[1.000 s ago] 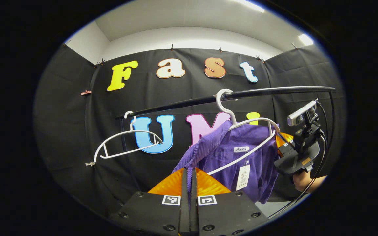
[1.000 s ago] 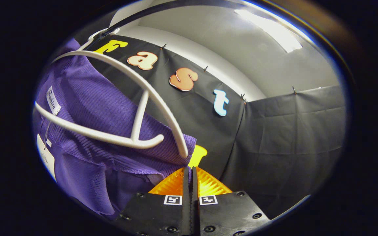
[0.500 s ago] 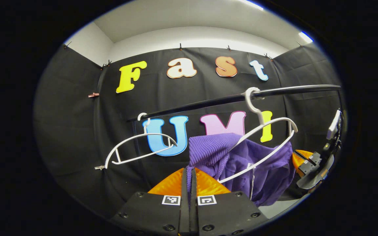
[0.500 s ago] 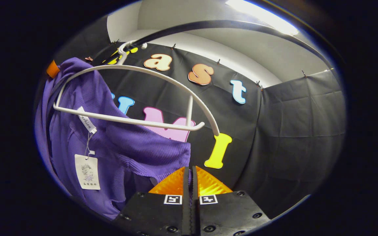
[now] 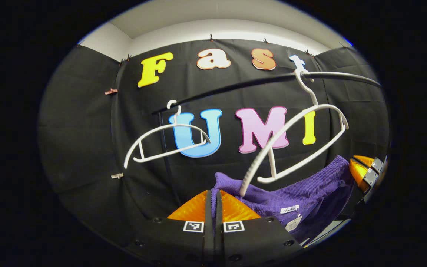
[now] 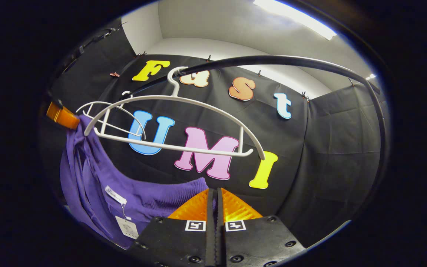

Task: Grasp the clothes on the hanger with both hands and then place them into the laundry hamper below.

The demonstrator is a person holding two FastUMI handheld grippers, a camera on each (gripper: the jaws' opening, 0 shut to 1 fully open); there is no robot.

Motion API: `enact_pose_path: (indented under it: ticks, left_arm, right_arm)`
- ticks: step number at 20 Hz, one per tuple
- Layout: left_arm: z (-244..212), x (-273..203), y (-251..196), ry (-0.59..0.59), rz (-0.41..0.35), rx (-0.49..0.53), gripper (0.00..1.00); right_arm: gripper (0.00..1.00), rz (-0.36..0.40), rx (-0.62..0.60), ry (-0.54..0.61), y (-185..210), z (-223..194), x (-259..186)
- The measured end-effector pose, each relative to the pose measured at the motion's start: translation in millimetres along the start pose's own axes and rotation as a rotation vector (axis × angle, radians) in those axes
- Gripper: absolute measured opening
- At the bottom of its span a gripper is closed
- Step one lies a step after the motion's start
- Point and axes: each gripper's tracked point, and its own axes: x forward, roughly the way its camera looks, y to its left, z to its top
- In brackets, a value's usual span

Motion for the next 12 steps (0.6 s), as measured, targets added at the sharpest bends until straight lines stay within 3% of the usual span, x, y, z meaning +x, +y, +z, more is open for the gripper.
enact_pose_path:
  ticks: [6,12]
  left_arm:
    - [-41,-22,-46,0.035,-0.109,-0.025,0.05]
    - [-38,-42,-86,0.024,-0.189,-0.071,0.05]
  right_arm:
    - [0.05,0.116,-0.006,0.016,40,2,-32]
    - [0.05,0.191,0.005,0.045,72,1,-61]
